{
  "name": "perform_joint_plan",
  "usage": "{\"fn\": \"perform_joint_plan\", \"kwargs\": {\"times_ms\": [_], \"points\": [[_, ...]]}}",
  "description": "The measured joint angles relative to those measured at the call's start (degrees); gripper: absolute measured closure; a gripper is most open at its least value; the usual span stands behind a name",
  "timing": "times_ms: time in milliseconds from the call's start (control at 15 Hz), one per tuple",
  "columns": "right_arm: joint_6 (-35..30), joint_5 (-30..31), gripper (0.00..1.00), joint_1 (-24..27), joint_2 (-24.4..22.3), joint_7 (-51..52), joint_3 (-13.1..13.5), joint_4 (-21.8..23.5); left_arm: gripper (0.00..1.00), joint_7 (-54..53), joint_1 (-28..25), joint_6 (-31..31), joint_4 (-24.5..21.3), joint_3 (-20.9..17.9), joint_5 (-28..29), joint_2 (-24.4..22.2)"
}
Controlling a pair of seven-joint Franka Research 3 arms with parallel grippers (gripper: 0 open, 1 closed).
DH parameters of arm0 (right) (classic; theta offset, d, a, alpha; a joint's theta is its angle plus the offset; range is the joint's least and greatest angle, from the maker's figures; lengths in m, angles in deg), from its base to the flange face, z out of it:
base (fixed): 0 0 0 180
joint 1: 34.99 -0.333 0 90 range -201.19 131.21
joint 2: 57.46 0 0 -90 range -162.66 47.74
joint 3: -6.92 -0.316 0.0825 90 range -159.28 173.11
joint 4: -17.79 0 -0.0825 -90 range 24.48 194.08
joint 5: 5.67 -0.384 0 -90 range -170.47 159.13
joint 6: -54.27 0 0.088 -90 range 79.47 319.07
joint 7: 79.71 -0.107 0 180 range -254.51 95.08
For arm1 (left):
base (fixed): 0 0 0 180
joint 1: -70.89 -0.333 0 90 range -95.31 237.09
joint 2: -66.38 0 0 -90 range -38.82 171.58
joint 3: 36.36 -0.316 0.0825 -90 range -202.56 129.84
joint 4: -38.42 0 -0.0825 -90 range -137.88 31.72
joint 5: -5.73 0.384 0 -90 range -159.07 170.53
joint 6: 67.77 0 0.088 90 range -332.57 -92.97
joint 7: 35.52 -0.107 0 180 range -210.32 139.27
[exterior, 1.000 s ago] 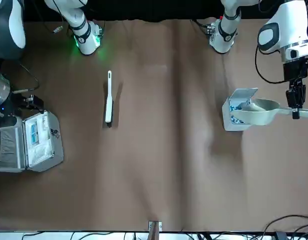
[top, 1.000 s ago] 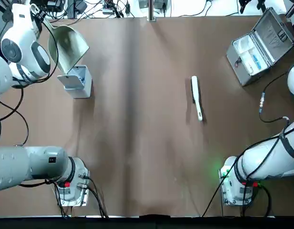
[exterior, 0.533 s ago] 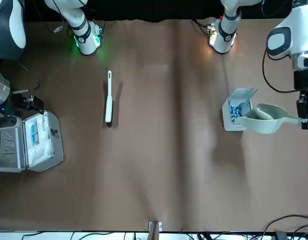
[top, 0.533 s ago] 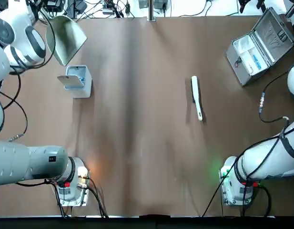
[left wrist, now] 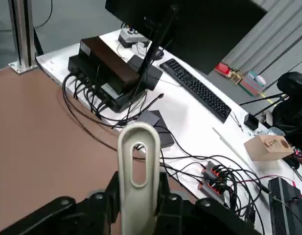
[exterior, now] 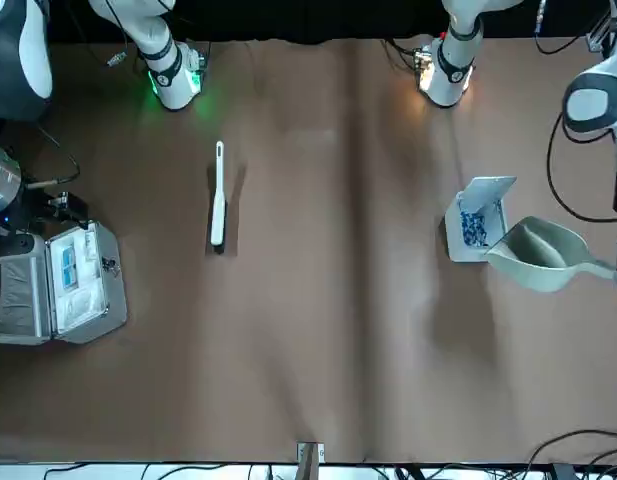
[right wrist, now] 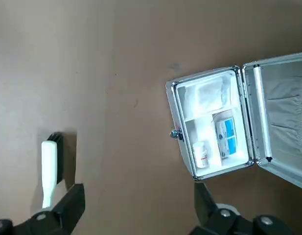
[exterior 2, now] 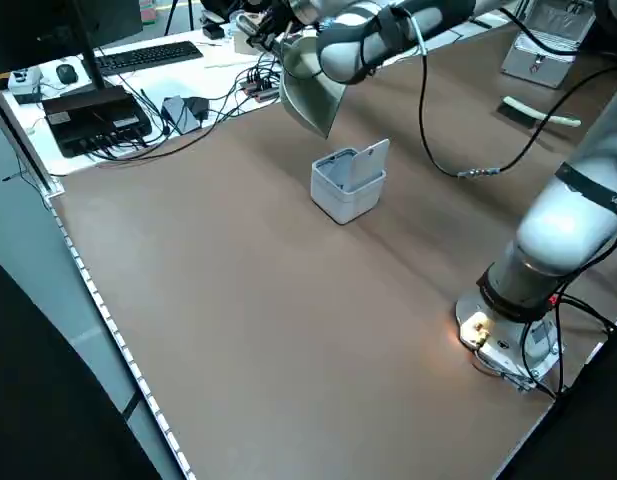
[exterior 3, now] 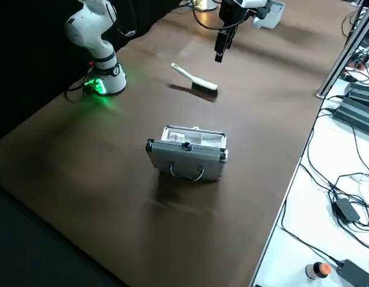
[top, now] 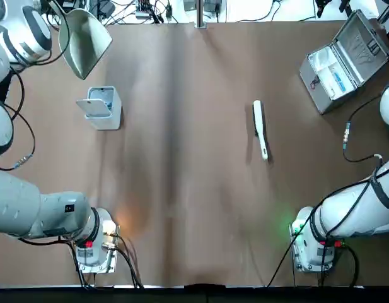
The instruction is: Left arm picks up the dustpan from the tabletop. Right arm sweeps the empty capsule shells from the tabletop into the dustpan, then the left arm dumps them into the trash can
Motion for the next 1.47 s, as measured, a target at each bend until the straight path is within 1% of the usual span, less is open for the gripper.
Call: {"fn": "perform_joint_plan", "kwargs": {"times_ms": [267, 533, 800, 867, 933, 1000, 1133, 1333, 1467], "points": [[0.0, 0.0, 0.01, 0.0, 0.0, 0.0, 0.0, 0.0, 0.67, 3.1, -1.0, 10.4, 6.7, -0.2, 0.0, 2.1], [0.0, 0.0, 0.01, 0.0, 0.0, 0.0, 0.0, 0.0, 0.67, 5.2, -4.0, 22.6, 16.4, -0.7, 0.0, 5.3], [0.0, 0.0, 0.01, 0.0, 0.0, 0.0, 0.0, 0.0, 0.67, 8.9, -4.5, 35.3, 25.9, -4.1, 0.6, 8.1], [0.0, 0.0, 0.01, 0.0, 0.0, 0.0, 0.0, 0.0, 0.67, 10.8, -4.5, 39.6, 28.5, -4.9, 2.3, 8.7], [0.0, 0.0, 0.01, 0.0, 0.0, 0.0, 0.0, 0.0, 0.67, 16.9, -4.4, 48.9, 34.4, -5.8, 8.0, 10.2], [0.0, 0.0, 0.01, 0.0, 0.0, 0.0, 0.0, 0.0, 0.67, 20.2, -4.3, 52.4, 36.9, -5.9, 10.0, 11.0], [0.0, 0.0, 0.01, 0.0, 0.0, 0.0, 0.0, 0.0, 0.67, 25.3, -3.8, 55.8, 39.6, -6.0, 11.7, 12.6], [0.0, 0.0, 0.01, 0.0, 0.1, 0.0, 0.0, 0.0, 0.67, 29.7, -3.5, 56.6, 40.5, -7.2, 11.9, 15.4], [0.1, 0.0, 0.01, 0.0, 0.1, 0.0, 0.0, 0.0, 0.67, 32.1, -3.7, 58.3, 41.9, -8.2, 12.5, 17.8]]}}
